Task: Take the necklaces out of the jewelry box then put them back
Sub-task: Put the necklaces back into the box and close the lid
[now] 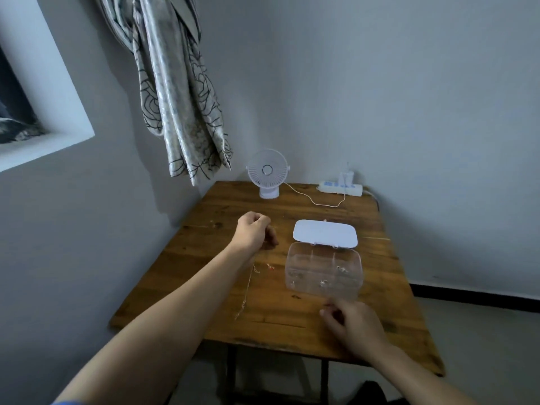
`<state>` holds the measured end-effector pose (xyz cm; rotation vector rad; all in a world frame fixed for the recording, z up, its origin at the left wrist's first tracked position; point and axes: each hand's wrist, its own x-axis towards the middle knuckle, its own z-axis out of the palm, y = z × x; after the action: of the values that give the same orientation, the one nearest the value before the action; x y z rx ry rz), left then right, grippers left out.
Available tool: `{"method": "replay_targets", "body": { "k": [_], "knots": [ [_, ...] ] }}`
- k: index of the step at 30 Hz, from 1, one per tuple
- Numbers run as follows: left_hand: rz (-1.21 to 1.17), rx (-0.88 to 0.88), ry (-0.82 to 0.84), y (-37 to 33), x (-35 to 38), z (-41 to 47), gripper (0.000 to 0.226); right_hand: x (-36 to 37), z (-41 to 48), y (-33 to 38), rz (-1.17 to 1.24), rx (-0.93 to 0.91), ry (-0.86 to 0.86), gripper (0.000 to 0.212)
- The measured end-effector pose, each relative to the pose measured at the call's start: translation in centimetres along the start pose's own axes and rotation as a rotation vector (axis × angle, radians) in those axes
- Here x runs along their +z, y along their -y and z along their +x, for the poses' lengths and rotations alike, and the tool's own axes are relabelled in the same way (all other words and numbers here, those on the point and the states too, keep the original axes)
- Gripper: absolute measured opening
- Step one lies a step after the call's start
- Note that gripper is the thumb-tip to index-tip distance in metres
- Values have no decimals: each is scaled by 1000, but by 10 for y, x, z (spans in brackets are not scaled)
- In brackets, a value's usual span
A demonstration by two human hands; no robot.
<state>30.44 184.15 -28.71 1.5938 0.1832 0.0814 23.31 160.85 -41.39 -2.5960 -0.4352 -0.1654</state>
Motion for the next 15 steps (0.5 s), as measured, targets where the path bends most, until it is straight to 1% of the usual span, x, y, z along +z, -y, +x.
{"method": "replay_targets", "body": {
  "k": [4, 6, 8, 10, 15],
  "knots": [
    [81, 35, 29, -8, 35, 4, 13, -20, -10, -43, -66, 120, -123, 12],
    [137, 47, 44, -11, 51, 12, 12, -26, -7, -59, -121, 194, -118, 17],
    [180, 51, 61, -12, 65, 23, 11, -25, -4, -72, -177, 252, -87, 29],
    [210, 61, 73, -12, 77, 35, 12, -20, -6, -77, -202, 266, -84, 38],
    [256, 63, 83, 5, 101, 65, 12, -15, -7, -81, -211, 257, -107, 43]
  ]
}}
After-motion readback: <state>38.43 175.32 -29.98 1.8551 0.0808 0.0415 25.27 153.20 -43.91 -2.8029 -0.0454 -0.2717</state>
